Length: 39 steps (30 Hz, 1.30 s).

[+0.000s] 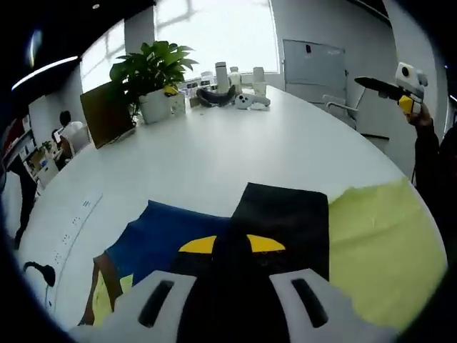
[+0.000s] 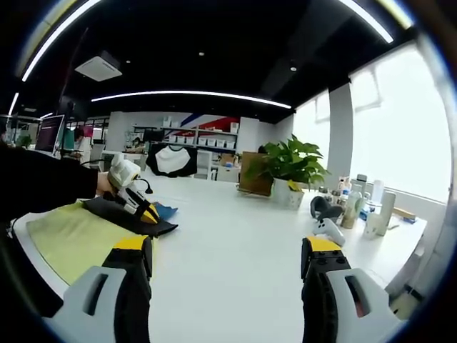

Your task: Fold the garment on the visible template until the final outline fits inside the template.

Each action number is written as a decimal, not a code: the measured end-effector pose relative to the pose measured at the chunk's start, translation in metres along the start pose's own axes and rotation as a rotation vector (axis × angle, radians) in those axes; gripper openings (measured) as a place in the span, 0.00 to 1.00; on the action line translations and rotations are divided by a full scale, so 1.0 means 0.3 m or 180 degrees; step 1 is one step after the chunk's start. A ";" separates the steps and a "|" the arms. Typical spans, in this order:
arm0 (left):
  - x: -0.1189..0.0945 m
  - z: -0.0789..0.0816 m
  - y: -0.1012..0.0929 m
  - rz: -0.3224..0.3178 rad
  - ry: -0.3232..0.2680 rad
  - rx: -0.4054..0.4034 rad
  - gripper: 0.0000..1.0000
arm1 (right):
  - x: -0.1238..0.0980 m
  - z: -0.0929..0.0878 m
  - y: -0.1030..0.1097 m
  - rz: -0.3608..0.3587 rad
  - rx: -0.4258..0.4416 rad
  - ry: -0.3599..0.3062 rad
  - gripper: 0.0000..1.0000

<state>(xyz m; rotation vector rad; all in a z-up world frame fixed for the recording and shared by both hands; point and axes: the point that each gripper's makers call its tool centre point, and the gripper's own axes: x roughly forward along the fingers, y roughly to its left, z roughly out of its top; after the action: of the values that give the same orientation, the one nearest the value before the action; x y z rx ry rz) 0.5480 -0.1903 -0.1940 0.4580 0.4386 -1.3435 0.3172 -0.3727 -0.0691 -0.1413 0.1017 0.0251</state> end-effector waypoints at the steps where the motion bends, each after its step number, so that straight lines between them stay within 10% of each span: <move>1: 0.001 0.000 0.002 0.0011 -0.0007 -0.0028 0.11 | 0.000 0.000 -0.001 -0.0003 -0.0002 -0.0001 0.88; 19: -0.053 0.042 0.035 0.0217 -0.0287 0.0114 0.01 | 0.005 -0.010 -0.004 -0.0011 0.0006 0.0014 0.88; 39: -0.028 0.006 0.124 0.0623 -0.0119 0.0287 0.01 | 0.000 -0.012 -0.012 -0.0028 0.0016 0.0007 0.88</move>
<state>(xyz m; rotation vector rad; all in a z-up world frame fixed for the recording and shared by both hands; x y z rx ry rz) 0.5832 -0.1781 -0.1856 0.5357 0.2950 -1.1836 0.3170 -0.3769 -0.0720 -0.1368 0.1033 0.0161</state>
